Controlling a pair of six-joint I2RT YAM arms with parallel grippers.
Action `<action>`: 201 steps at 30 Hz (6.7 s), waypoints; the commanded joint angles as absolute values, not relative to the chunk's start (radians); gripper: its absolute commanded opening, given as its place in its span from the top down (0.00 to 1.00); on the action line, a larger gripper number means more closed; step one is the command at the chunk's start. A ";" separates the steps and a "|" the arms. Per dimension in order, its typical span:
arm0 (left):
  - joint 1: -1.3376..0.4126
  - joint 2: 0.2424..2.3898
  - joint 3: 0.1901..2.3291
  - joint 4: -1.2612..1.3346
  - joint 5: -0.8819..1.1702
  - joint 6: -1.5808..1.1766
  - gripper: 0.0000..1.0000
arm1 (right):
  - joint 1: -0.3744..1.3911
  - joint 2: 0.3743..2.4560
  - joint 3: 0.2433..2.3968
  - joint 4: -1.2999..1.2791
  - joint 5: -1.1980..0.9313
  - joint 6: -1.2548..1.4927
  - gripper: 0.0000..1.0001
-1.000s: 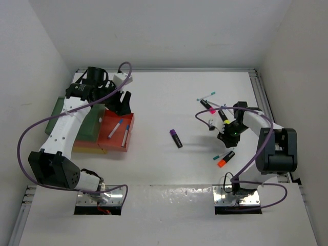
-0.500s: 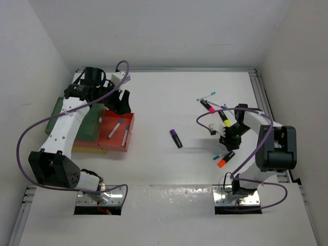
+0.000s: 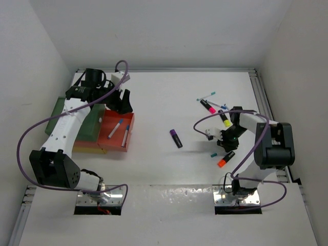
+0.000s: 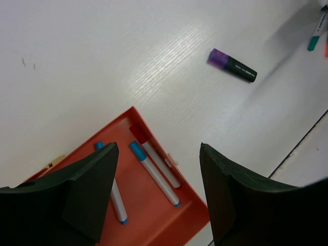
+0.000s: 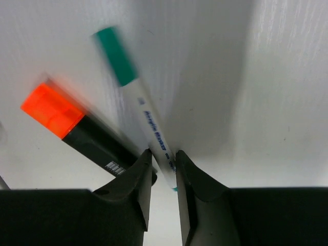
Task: Sort the stationery into containers
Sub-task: Pick up the pen from the center of the board, then place the pen in the drawer, then pick up the pen from the center of the board.
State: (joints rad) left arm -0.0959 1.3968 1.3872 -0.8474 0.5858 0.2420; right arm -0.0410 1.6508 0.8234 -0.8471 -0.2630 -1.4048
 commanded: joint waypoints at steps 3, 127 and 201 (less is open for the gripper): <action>-0.081 1.367 1.376 -0.778 0.611 0.193 0.29 | -0.009 1.732 0.821 -0.716 -0.246 -1.425 0.78; -0.011 1.358 1.245 -0.836 0.376 0.011 0.45 | 0.043 1.629 1.219 -0.408 -0.255 -0.110 0.62; -0.160 1.489 1.534 -0.821 0.439 0.121 0.35 | -0.075 2.243 1.761 -0.693 -0.449 -0.778 1.00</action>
State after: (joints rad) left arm -0.2001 1.5002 1.4914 -0.8471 0.3912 0.1364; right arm -0.0723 2.2848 1.7306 -0.7136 -0.4240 -0.8448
